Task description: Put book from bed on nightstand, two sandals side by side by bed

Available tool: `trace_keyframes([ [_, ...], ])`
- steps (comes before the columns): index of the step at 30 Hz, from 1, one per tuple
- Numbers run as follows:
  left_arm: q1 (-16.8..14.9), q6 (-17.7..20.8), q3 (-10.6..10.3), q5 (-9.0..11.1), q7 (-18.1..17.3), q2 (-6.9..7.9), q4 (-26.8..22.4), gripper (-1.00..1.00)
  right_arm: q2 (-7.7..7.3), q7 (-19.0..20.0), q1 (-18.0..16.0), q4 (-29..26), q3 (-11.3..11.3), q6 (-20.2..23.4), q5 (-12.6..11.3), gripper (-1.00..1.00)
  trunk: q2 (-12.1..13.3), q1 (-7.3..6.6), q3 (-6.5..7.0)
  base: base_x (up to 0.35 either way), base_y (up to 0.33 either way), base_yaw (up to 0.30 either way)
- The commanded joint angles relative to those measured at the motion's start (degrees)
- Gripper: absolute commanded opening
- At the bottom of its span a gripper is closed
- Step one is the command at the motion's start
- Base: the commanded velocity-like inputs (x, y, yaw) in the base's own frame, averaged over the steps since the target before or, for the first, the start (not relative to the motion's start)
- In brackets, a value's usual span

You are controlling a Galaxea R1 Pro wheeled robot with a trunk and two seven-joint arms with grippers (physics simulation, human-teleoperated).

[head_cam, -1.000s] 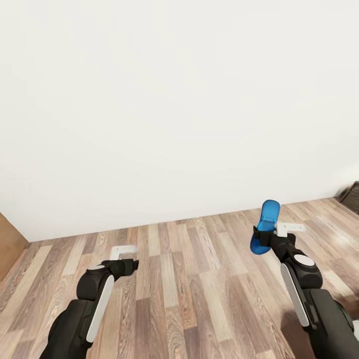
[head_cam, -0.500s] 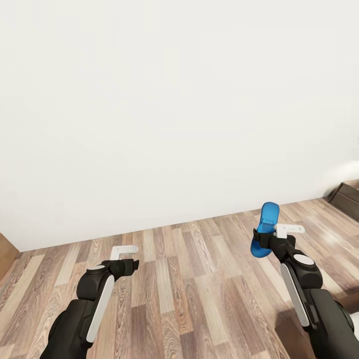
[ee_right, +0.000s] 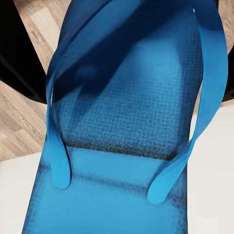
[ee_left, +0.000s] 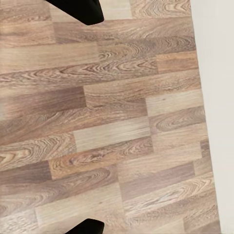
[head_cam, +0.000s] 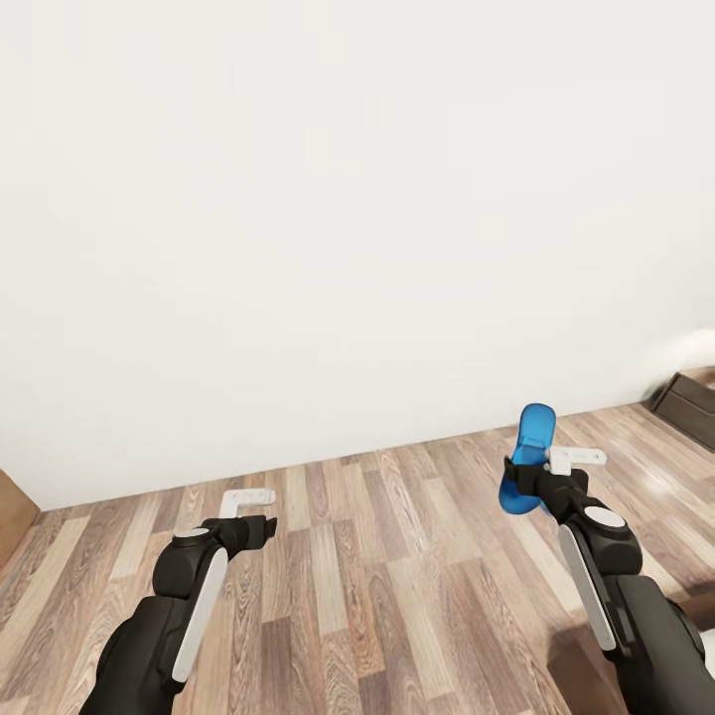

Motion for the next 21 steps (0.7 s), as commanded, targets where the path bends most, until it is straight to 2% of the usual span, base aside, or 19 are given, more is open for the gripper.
trace_keyframes([
  [1, 0.0, 0.2, 0.0, 0.4, 0.4, 0.0, -0.1, 1.0, -0.03, -0.4, 0.0, -0.1, 0.1, 0.3, -0.5, -1.0, 0.4, -0.22, 0.22, 0.0, 0.0, 0.0],
  [7, 0.0, 0.2, 0.0, 0.3, 0.5, 0.0, -0.1, 1.0, -0.03, -0.4, 0.0, -0.1, 0.1, 0.3, -0.5, -1.0, 2.8, -1.54, 1.84, 0.0, 0.0, -0.063],
  [21, 0.0, 0.2, 0.0, 0.3, 0.5, 0.0, -0.1, 1.0, -0.03, -0.4, 0.0, -0.1, 0.1, 0.5, -0.5, -1.0, 8.4, -4.61, 5.32, 0.0, 0.0, -0.216],
])
